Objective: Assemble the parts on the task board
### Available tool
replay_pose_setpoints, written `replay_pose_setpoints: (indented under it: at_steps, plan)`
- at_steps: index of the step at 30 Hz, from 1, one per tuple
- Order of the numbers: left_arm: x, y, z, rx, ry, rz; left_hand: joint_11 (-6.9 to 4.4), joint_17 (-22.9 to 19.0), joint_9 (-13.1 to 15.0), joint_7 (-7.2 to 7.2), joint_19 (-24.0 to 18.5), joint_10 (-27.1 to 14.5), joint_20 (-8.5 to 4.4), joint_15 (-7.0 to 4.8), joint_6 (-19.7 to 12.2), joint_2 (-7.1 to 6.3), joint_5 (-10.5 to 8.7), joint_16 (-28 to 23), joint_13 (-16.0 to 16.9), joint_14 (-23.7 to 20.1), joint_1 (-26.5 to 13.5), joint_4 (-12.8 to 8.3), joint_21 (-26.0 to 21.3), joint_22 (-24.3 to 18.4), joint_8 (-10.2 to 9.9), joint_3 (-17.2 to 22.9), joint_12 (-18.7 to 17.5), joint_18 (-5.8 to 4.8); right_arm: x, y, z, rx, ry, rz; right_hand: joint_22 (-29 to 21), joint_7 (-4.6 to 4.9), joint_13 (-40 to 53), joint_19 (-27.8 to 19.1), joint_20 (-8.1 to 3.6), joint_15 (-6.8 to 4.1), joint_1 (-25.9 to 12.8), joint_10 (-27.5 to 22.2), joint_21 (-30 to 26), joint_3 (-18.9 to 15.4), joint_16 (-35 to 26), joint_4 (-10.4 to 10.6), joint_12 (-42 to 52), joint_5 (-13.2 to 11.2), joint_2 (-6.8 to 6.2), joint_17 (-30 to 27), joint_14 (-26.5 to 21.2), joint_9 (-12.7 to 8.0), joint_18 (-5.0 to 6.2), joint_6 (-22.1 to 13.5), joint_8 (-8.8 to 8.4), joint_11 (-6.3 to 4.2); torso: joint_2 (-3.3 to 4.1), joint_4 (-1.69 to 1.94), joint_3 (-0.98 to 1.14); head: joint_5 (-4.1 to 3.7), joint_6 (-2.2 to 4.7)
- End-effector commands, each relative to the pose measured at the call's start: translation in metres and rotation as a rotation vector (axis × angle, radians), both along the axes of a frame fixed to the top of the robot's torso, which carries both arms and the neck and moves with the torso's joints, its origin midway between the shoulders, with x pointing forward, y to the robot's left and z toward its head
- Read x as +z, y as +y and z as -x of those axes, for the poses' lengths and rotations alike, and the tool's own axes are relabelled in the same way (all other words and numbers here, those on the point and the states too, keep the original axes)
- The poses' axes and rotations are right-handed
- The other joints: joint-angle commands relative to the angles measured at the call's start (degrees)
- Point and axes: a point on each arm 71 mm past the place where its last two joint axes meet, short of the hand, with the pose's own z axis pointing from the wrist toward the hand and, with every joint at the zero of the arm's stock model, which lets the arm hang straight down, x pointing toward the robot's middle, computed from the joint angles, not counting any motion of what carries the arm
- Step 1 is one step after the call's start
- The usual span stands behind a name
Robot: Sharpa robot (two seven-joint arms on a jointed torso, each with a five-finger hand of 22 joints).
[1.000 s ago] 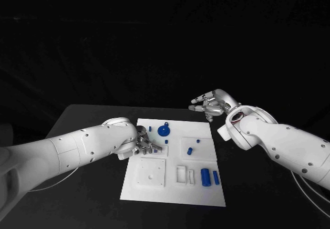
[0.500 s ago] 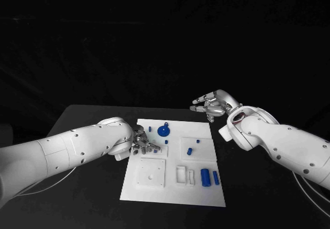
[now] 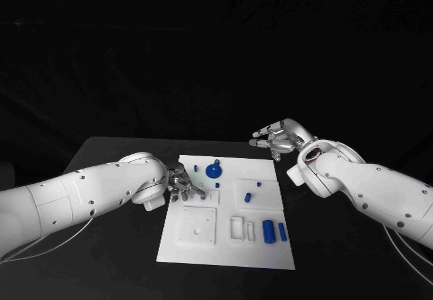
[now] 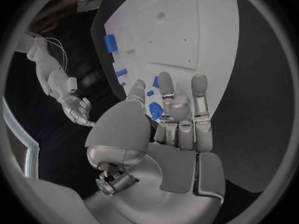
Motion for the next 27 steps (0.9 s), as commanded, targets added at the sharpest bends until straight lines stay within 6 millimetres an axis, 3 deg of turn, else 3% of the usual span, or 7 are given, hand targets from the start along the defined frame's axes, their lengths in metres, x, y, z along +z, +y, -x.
replay_pose_setpoints:
  at_steps: [1,4,9,16,21,24,27]
  plan:
    - [0.0,-0.001,0.002,-0.016,0.021,0.006,0.08,0.0,-0.2,-0.06,0.5,0.8,0.06,0.29,0.2,0.74,1.09,0.2,0.1,-0.1,0.1,-0.3,-0.3,1.0,0.6,0.1,-0.1,0.93,-0.002,0.0,0.0,0.009,0.008,-0.001,-0.1,0.06,-0.1,2.7,0.08,0.15,-0.4,-0.4,-0.3,-0.1,-0.3,0.2,-0.3,0.2,-0.04,0.1,0.2,-0.1,1.05,-0.6,-0.3,0.1,0.0,-0.01,0.0,-0.14,-0.06]
    - [0.0,0.0,0.001,-0.012,0.024,-0.003,-0.19,0.0,0.1,-0.6,0.5,0.8,-0.12,0.09,1.7,0.83,3.66,0.4,0.1,-0.2,-0.1,-0.2,-0.2,1.0,2.1,-0.2,-0.2,0.8,-0.002,-0.002,0.0,0.001,0.009,-0.005,-0.2,0.15,-0.2,2.7,0.11,0.19,-0.4,-0.5,-0.4,-0.1,-0.4,0.4,-0.4,0.2,-0.08,0.0,0.2,-0.1,1.06,-1.0,-0.34,0.15,0.0,0.0,0.04,-0.05,-0.04]
    - [-0.003,-0.003,-0.001,-0.011,0.028,-0.014,-0.43,-0.2,2.4,-1.18,0.3,0.7,-0.33,-0.07,1.4,0.96,4.53,0.6,0.1,-0.3,-0.3,0.3,0.0,1.0,6.2,-0.6,-0.2,0.52,-0.004,-0.006,-0.002,-0.015,0.016,-0.03,-0.2,0.6,-0.3,2.7,0.25,0.36,-0.3,-0.6,-0.5,-0.5,-0.5,0.8,-0.5,0.1,-0.12,-0.1,0.2,-0.2,1.17,-4.5,-0.43,0.42,0.06,0.01,-0.07,0.21,-0.19]
    - [-0.007,-0.01,-0.002,-0.017,0.032,-0.019,-0.99,0.6,11.1,-2.45,0.4,0.8,-0.68,-0.46,1.3,0.8,4.36,1.6,0.4,-0.1,-1.1,1.4,0.4,1.0,12.2,-0.6,0.4,0.26,-0.004,-0.006,-0.002,-0.021,0.02,-0.045,-0.3,0.67,-0.3,2.7,0.31,0.41,-0.2,-0.6,-0.6,-0.6,-0.5,0.9,-0.5,0.0,-0.11,-0.2,0.1,-0.2,1.23,-5.0,-0.42,0.49,0.07,0.0,-0.02,0.08,-0.39]
    - [-0.009,-0.016,-0.003,-0.023,0.032,-0.024,-1.35,0.9,19.3,-3.24,0.3,0.8,-0.95,-0.74,0.3,0.98,4.44,2.0,0.7,0.0,-1.2,1.5,0.8,1.0,15.8,-0.6,0.7,0.01,-0.004,-0.006,-0.003,-0.022,0.021,-0.048,-0.3,0.67,-0.3,2.7,0.31,0.41,-0.2,-0.6,-0.6,-0.6,-0.5,0.9,-0.5,0.0,-0.11,-0.2,0.1,-0.2,1.23,-5.0,-0.42,0.49,0.02,0.1,0.0,-0.06,-0.46]
    - [-0.01,-0.018,-0.004,-0.027,0.03,-0.031,-1.47,0.9,22.6,-3.52,0.3,0.8,-1.01,-0.8,0.1,1.04,4.51,2.1,0.9,0.0,-1.2,1.5,0.9,1.0,16.6,-0.6,0.7,-0.02,-0.005,-0.006,-0.003,-0.022,0.022,-0.048,-0.3,0.67,-0.3,2.7,0.31,0.41,-0.2,-0.6,-0.6,-0.6,-0.5,0.9,-0.5,0.0,-0.11,-0.2,0.1,-0.2,1.23,-5.0,-0.42,0.49,0.02,0.13,0.01,-0.09,-0.48]
    - [-0.011,-0.021,-0.005,-0.034,0.03,-0.042,-1.44,0.7,26.2,-3.5,0.1,0.7,-1.02,-0.79,0.0,1.01,4.44,2.1,1.0,0.0,-1.3,1.7,1.0,1.0,15.2,-0.5,0.8,-0.05,-0.005,-0.005,-0.003,-0.02,0.023,-0.049,-0.3,0.68,-0.4,2.7,0.38,0.45,0.0,-0.6,-0.6,-0.9,-0.4,1.2,-0.4,0.1,-0.1,-0.2,0.1,-0.2,1.31,-5.1,-0.42,0.5,0.02,0.11,0.01,-0.19,-0.51]
